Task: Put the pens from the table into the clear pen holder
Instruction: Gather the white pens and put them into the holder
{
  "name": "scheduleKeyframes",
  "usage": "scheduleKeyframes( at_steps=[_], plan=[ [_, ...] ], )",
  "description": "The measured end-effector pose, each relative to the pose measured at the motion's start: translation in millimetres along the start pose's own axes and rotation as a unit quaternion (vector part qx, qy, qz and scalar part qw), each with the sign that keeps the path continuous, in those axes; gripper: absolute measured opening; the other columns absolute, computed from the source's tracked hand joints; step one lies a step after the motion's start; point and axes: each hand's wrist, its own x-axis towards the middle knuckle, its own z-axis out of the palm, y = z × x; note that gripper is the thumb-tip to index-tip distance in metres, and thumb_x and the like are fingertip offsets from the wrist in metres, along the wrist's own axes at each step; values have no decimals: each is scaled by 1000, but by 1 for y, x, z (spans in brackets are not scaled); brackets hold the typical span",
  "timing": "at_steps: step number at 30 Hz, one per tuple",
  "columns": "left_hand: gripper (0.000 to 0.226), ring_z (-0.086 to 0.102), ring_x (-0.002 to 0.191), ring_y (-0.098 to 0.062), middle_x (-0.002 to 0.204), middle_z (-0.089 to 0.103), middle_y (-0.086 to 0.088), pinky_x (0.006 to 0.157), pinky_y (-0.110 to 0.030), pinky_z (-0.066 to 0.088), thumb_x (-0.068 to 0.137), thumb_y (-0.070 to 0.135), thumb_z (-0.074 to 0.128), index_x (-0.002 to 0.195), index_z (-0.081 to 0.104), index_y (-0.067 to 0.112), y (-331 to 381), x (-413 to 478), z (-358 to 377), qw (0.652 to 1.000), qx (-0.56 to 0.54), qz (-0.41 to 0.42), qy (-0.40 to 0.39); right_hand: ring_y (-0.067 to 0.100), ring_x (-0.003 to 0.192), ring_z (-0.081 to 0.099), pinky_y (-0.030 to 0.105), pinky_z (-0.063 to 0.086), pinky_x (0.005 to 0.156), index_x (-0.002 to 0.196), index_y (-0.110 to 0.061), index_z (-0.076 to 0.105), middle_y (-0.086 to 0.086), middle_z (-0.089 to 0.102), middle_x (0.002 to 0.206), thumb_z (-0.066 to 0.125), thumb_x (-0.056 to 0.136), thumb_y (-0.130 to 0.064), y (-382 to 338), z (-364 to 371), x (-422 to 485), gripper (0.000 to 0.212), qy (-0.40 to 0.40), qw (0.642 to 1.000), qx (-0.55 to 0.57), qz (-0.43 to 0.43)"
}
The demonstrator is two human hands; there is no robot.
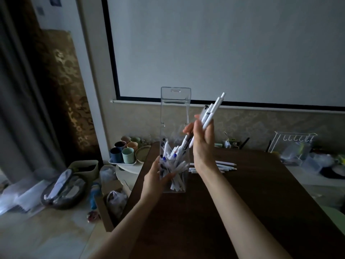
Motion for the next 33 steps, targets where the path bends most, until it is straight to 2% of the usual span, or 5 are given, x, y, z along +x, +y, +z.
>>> scheduleKeyframes(
  at_steps=[13, 17, 20, 26, 33],
  plan=[
    [61, 64, 94, -7, 107, 64, 6, 78, -26, 56, 76, 20, 72, 129, 42, 22, 4, -1, -2, 1000, -14, 16, -10, 3, 58, 49, 6, 39, 43, 102, -7, 42, -4, 45, 75, 54, 88, -3, 36, 15, -12, 18, -144, 948, -270, 93],
    [62, 65, 98, -11, 112, 65, 1, 81, -30, 56, 75, 19, 73, 128, 42, 22, 3, -1, -2, 1000, -19, 10, -13, 12, 84, 54, 4, 44, 66, 122, -5, 39, 5, 53, 99, 60, 86, -7, 30, 12, -12, 42, -116, 969, -179, 123],
    [65, 64, 102, -13, 117, 65, -1, 85, -38, 57, 75, 21, 73, 130, 39, 26, 3, -1, -4, 1000, -21, 5, -19, 21, 83, 59, 28, 50, 74, 120, -13, 46, 10, 62, 99, 57, 88, -13, 32, 5, -11, 33, -138, 954, -253, 84],
    [67, 63, 106, -16, 121, 63, -3, 89, -45, 55, 75, 25, 72, 132, 37, 26, 4, -3, -4, 1000, -1, 13, -20, 26, 100, 61, 33, 49, 80, 120, -7, 50, 15, 65, 112, 41, 96, -19, 39, 1, -10, 28, -226, 860, -458, -8],
    [71, 61, 110, -17, 125, 61, -1, 90, -46, 53, 73, 31, 73, 133, 35, 31, 4, -5, -3, 1000, 0, 11, -16, 18, 141, 17, 38, 20, 116, 143, -14, 26, 5, 30, 151, 36, 96, -38, 13, 3, -10, 54, -319, 838, -443, 11]
  ],
)
